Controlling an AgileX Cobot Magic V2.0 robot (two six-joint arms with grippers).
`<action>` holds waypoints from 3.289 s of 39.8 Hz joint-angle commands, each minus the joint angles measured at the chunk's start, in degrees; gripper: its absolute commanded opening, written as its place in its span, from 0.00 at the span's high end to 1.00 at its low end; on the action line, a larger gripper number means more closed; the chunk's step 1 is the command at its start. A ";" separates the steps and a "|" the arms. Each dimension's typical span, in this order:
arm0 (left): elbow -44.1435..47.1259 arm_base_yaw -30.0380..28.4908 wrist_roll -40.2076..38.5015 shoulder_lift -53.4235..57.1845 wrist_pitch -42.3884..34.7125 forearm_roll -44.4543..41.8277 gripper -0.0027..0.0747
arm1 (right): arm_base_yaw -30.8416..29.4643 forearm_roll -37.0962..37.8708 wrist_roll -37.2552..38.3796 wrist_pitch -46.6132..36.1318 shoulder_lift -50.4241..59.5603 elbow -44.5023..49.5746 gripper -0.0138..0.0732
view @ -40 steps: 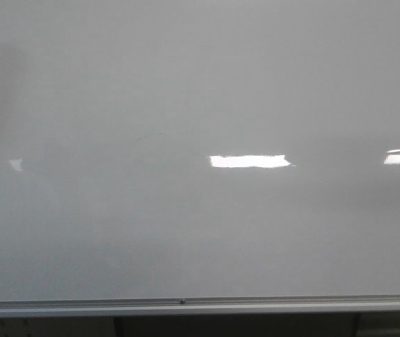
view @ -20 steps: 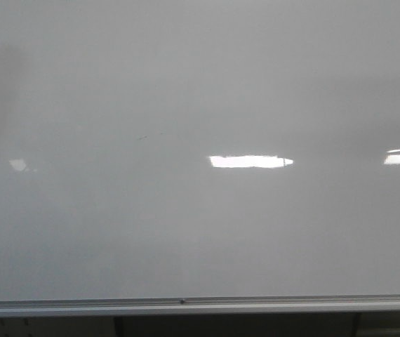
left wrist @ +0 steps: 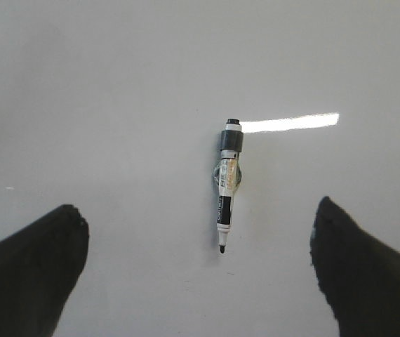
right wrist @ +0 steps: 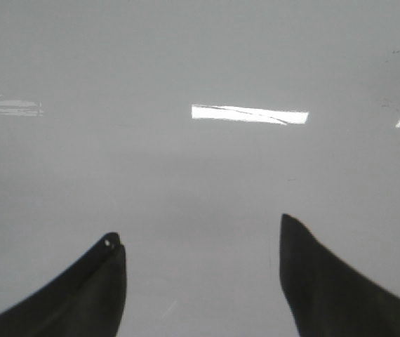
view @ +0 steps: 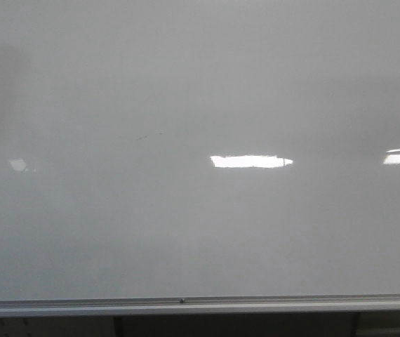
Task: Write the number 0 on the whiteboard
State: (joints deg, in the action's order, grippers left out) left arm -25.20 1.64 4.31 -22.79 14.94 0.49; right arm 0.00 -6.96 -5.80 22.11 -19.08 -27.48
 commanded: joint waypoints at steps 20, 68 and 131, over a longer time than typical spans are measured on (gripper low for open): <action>-15.42 2.66 0.14 -35.97 0.08 -3.43 0.14 | 0.00 -0.13 -0.01 -4.27 -0.87 -2.06 0.26; -29.04 2.91 0.14 -66.63 -12.82 -2.95 0.74 | 0.00 -0.13 -0.01 -4.21 -0.87 -2.06 0.26; -41.90 33.83 51.13 -61.83 55.26 42.51 0.99 | 6.71 -58.52 -41.41 48.61 -50.00 -29.14 0.19</action>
State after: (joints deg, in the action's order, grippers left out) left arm -65.33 35.10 55.29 -87.03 69.21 39.43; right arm 5.48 -59.07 -44.68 68.87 -67.23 -54.08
